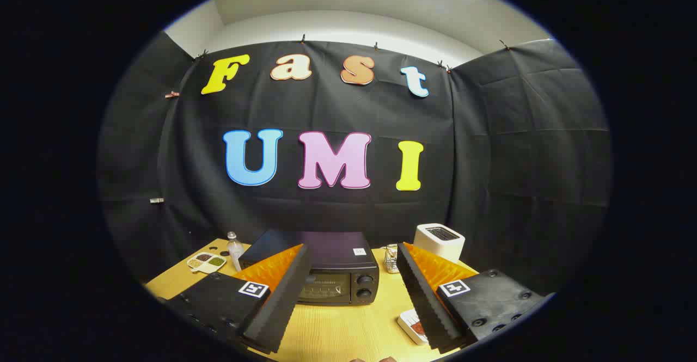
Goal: Open the toaster oven, put the food inside, and close the toaster oven door.
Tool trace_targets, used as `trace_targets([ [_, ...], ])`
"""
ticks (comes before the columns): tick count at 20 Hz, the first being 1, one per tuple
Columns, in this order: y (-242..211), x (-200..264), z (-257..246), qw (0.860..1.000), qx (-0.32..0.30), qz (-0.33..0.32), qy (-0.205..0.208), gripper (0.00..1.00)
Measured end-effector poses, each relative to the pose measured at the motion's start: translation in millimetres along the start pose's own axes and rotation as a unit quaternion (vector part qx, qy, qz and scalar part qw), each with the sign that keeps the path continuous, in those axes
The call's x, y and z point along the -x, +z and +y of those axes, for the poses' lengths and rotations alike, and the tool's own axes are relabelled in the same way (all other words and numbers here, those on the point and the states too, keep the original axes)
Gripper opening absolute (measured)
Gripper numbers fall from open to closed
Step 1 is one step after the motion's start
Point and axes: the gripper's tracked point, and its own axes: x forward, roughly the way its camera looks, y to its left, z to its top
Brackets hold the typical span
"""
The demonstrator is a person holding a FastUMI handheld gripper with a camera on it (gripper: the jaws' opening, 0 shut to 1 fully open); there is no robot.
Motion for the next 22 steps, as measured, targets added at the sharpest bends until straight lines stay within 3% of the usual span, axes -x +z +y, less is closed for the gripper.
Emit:
trace_targets([
  [14,-46.8,-30.5,47.0,0.997,-0.011,0.063,0.036,0.98],
  [22,-66.0,-76.4,85.4,0.996,-0.012,0.077,0.041,0.98],
])
